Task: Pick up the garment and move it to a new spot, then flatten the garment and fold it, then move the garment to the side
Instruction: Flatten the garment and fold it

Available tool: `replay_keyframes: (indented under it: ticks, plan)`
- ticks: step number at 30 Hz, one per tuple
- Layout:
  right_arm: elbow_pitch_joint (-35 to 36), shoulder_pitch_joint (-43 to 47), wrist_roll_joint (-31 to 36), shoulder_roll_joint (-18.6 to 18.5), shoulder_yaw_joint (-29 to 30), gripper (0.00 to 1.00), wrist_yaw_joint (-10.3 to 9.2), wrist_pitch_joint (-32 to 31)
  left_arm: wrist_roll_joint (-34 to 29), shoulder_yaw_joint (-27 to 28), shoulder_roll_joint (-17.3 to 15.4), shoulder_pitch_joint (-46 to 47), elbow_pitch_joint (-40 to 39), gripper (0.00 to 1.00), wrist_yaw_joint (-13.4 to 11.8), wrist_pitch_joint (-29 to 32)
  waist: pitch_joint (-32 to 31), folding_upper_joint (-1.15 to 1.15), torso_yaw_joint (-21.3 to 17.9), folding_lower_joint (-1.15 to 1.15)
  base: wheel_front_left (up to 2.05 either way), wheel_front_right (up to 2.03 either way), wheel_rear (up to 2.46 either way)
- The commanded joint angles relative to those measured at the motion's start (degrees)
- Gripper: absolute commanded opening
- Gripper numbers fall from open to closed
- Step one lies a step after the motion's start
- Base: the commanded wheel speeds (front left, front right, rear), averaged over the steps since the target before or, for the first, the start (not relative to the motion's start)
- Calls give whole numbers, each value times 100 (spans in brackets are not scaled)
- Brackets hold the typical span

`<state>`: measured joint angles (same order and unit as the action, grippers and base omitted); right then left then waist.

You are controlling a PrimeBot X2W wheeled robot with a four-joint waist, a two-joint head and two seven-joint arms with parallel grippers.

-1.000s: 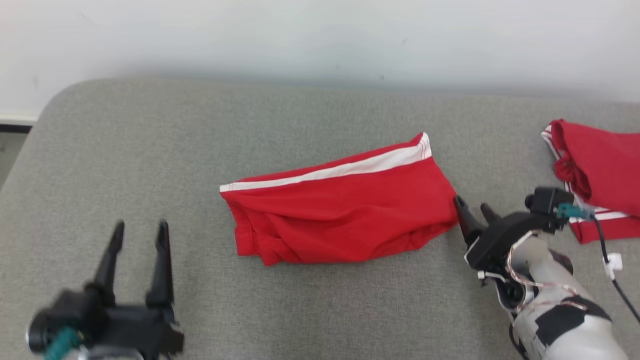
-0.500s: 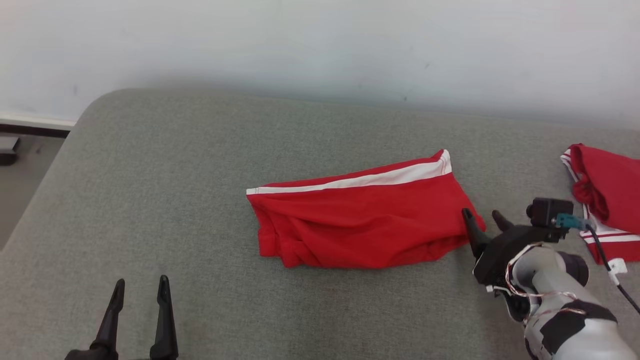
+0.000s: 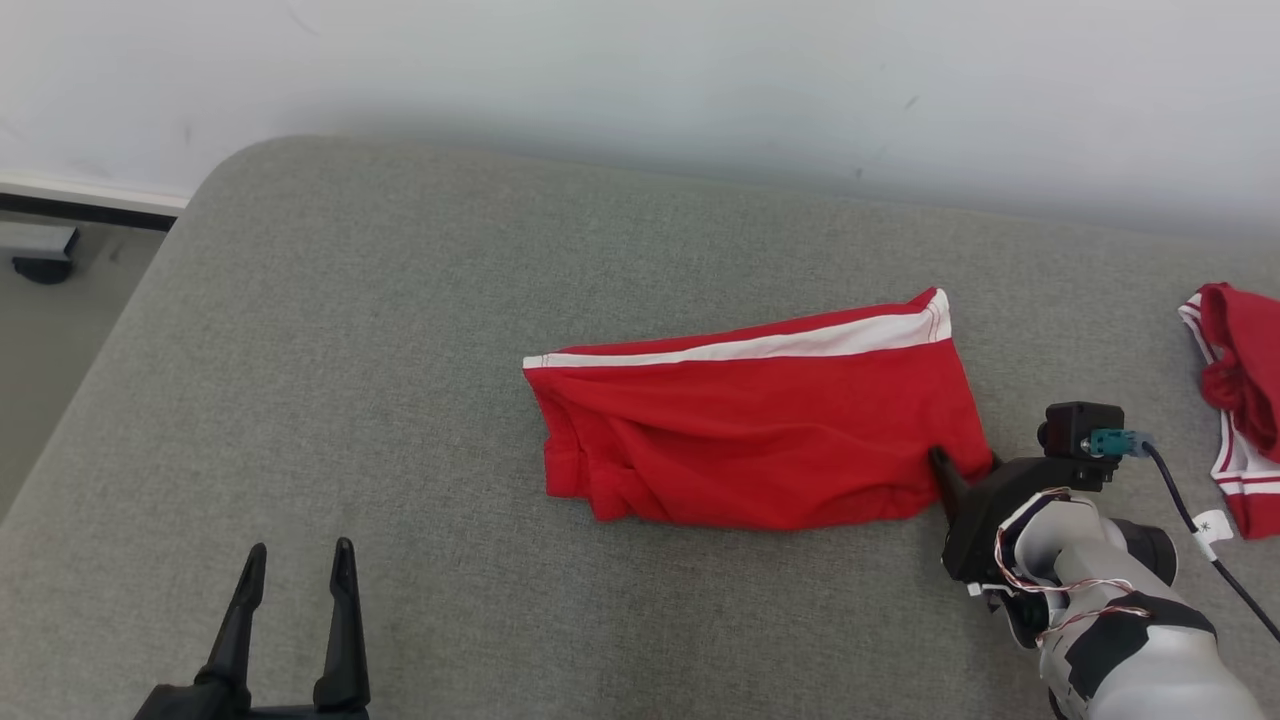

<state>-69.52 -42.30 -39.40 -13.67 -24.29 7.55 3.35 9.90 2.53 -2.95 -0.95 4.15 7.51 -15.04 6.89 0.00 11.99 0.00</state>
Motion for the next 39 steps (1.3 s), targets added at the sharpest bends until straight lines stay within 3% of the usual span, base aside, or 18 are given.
replay_keyframes:
  ticks: [1, 14, 20, 27, 28, 29, 30, 31, 39]
  plan:
    - [-27, 125, -59, 46, -40, 0, -11, -56, -9, 10, 9, -39, 12, 100, -8, -17, -60, 0, -57, 0, 0, 0, 0]
    - [765, 1047, -793, -351, -199, 0, -11, 234, -76, -161, 10, -313, 62, 100, -7, -17, -695, 0, -434, 0, 0, 0, 0]
    - [1245, 1598, -1198, -845, -233, 0, -11, 108, -54, -277, 9, -404, 15, 100, -7, -17, -750, 0, -618, 0, 0, 0, 0]
    - [1404, 1882, -1477, -967, -186, 0, -11, -91, 9, -338, 8, -417, 29, 100, -8, -17, -707, 0, -725, 0, 0, 0, 0]
    - [1396, 1886, -1496, -962, -172, 5, -11, -107, 14, -342, 7, -405, 35, 100, -9, -17, -698, 0, -731, 0, 0, 0, 0]
    - [1380, 1875, -1503, -968, -160, 38, -11, -79, 23, -356, 8, -392, 42, 100, -9, -17, -688, 0, -731, 0, 0, 0, 0]
    - [1350, 1864, -1506, -973, -146, 62, -11, -40, 29, -370, 9, -378, 48, 100, -9, -17, -679, 0, -727, 0, 0, 0, 0]
    - [1301, 1850, -1494, -977, -136, 100, -11, -26, 28, -386, 9, -364, 55, 100, -9, -17, -672, 0, -720, 0, 0, 0, 0]
    - [738, 1275, -1225, -933, -100, 100, -11, 11, -21, -450, 8, -288, 45, 100, -8, -17, -564, 0, -655, 0, 0, 0, 0]
